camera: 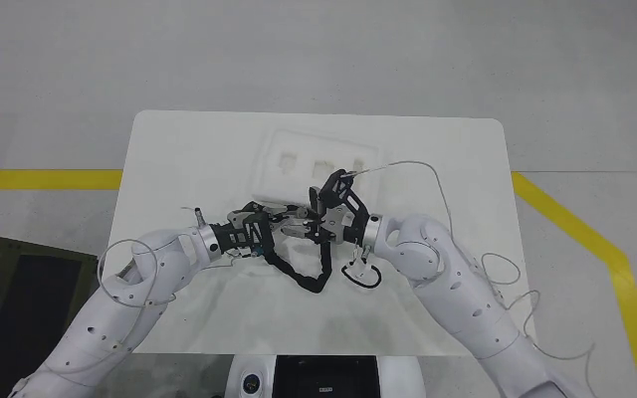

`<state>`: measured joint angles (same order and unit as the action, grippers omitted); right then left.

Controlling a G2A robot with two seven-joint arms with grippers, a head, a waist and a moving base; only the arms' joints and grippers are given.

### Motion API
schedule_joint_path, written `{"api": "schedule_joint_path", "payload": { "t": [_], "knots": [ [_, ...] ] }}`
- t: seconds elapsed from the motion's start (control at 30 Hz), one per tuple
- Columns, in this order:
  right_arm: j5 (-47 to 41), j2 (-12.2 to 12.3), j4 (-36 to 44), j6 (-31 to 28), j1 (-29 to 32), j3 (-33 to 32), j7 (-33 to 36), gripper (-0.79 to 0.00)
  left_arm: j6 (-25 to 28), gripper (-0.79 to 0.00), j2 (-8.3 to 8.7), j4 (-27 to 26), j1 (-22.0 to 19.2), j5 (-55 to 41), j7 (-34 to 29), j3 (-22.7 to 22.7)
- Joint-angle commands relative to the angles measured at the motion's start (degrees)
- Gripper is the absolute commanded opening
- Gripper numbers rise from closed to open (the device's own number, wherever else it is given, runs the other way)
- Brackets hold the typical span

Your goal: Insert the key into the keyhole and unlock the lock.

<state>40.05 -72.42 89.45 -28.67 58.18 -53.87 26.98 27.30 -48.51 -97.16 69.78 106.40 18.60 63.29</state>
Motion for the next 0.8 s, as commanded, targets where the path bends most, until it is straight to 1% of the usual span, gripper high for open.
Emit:
{"api": "schedule_joint_path", "payload": {
  "t": [0.0, 0.03, 0.1, 0.17, 0.2, 0.23, 0.27, 0.3, 0.77],
  "knots": [
    [0.4, 0.3, 1.1, 0.1, 1.1, -1.0, 0.2, -0.434, 0.0, -0.785, 0.00, 0.0, 0.0, 0.0, 0.0, 0.0],
    [0.5, 0.5, 1.7, 0.0, 1.7, -1.6, 0.2, -0.474, 0.0, -0.785, 0.00, 0.0, 0.0, 0.0, 0.0, 0.0],
    [0.9, 0.8, 2.7, 0.3, 2.8, -2.7, 0.3, -0.514, 0.0, -0.785, 0.00, 0.0, 0.0, 0.0, 0.0, 0.0],
    [1.0, 1.1, 3.5, 0.3, 3.7, -3.6, 0.3, -0.517, 0.0, -0.785, 0.00, 0.0, 0.0, 0.0, 0.0, 0.0],
    [1.0, 1.2, 3.8, 0.2, 4.1, -4.0, 0.3, -0.563, 0.0, -0.785, 0.00, 0.0, 0.0, 0.0, 0.0, 0.0],
    [1.3, 1.3, 4.1, 0.2, 4.5, -4.4, 0.3, -0.628, 0.0, -0.785, 0.00, 0.0, 0.0, 0.0, 0.0, 0.0],
    [1.4, 1.4, 4.4, 0.2, 4.8, -4.7, 0.3, -0.736, 0.0, -0.785, 0.00, 0.0, 0.0, 0.0, 0.0, 0.0],
    [1.5, 1.5, 4.7, 0.1, 5.0, -4.9, 0.3, -0.785, 0.0, -0.785, 0.00, 0.0, 0.0, 0.0, 0.0, 0.0],
    [1.6, 1.3, 2.5, 0.1, 3.8, -4.2, -0.1, -0.785, 0.0, -0.785, 0.00, 0.0, 0.0, 0.0, 0.0, 0.0]
  ]
}}
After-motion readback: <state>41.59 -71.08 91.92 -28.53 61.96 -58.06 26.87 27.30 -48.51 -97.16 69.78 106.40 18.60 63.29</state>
